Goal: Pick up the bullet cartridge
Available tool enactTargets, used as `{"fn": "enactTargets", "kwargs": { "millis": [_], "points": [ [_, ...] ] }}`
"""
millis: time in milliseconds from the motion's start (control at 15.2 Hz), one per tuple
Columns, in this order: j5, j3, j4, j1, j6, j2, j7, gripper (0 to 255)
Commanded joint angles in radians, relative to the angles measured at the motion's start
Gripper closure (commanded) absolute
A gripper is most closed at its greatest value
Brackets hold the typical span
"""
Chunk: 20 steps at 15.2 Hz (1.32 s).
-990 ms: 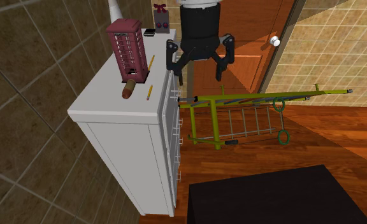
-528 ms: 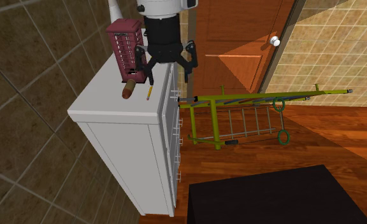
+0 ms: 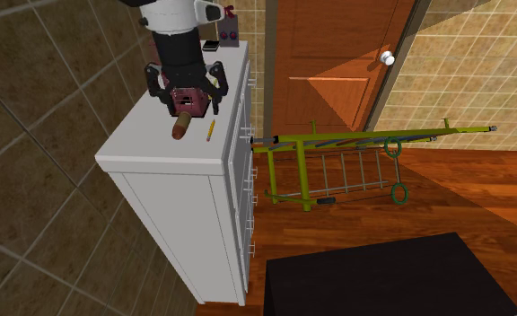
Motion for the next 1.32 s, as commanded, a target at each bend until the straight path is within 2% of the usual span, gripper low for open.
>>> {"fn": "enactTargets", "kwargs": {
  "millis": [0,132,198,660,792,858,1254],
  "points": [
    [-0.041,-0.003,0.075,0.030,-0.001,0.076,0.050,0],
    [-0.082,-0.012,0.173,0.069,-0.018,0.160,0.094,0],
    [-0.086,-0.014,0.184,0.074,-0.020,0.169,0.098,0],
    [-0.106,-0.025,0.124,0.078,0.068,0.201,0.111,0],
    [-0.107,-0.025,0.124,0.078,0.068,0.201,0.111,0],
    [-0.106,-0.023,0.131,0.081,0.060,0.201,0.115,255],
    [-0.091,-0.019,0.099,0.063,0.064,0.169,0.100,255]
  ]
}}
